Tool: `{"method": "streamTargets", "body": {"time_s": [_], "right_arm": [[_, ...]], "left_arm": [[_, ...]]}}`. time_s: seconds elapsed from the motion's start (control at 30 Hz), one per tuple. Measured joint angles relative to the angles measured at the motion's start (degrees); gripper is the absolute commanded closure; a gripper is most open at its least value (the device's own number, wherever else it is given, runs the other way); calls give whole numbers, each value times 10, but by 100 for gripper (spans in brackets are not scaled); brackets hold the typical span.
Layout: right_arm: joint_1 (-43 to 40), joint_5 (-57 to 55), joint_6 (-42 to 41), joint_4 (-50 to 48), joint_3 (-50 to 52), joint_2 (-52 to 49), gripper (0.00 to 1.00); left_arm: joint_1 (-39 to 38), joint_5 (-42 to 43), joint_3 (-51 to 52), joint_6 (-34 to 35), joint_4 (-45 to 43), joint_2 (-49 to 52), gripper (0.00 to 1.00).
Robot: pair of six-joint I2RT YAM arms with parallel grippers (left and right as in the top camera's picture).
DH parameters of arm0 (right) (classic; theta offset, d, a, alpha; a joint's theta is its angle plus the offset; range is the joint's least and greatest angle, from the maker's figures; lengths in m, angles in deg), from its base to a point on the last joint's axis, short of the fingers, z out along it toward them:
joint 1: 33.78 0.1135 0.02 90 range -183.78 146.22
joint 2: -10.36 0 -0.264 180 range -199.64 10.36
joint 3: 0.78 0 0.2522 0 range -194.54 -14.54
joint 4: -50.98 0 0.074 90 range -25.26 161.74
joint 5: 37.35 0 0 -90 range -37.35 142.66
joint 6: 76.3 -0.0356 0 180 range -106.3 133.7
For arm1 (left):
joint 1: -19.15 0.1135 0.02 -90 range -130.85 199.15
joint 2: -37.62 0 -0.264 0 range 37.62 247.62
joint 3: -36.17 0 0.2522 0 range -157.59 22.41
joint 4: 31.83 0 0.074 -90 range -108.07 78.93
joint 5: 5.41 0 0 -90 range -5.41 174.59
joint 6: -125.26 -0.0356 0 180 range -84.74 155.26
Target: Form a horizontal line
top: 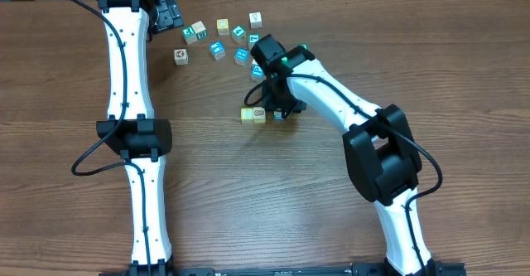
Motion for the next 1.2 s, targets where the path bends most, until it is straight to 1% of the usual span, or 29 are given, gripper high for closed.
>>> {"method": "streamTargets", "body": {"time_s": [0.2,0.33,0.43,0.57,0.73,0.87,1.07,1.2], "right_arm": [[-42,33,0,0,-5,0,59],[-66,48,1,0,-5,0,63],[-75,60,2,7,-5,0,64],[-74,69,2,30,-5,0,67],[-74,71,3,63,-5,0,67],[-73,73,2,72,-5,0,67],[-71,73,2,52,-5,0,68],[-70,70,2,52,-5,0,71]], "left_arm": [[0,0,0,0,0,0,0],[0,0,0,0,0,0,0],[0,0,0,0,0,0,0],[0,0,0,0,0,0,0],[0,0,0,0,0,0,0],[0,0,0,0,0,0,0],[0,0,0,0,0,0,0],[0,0,0,0,0,0,0]]}}
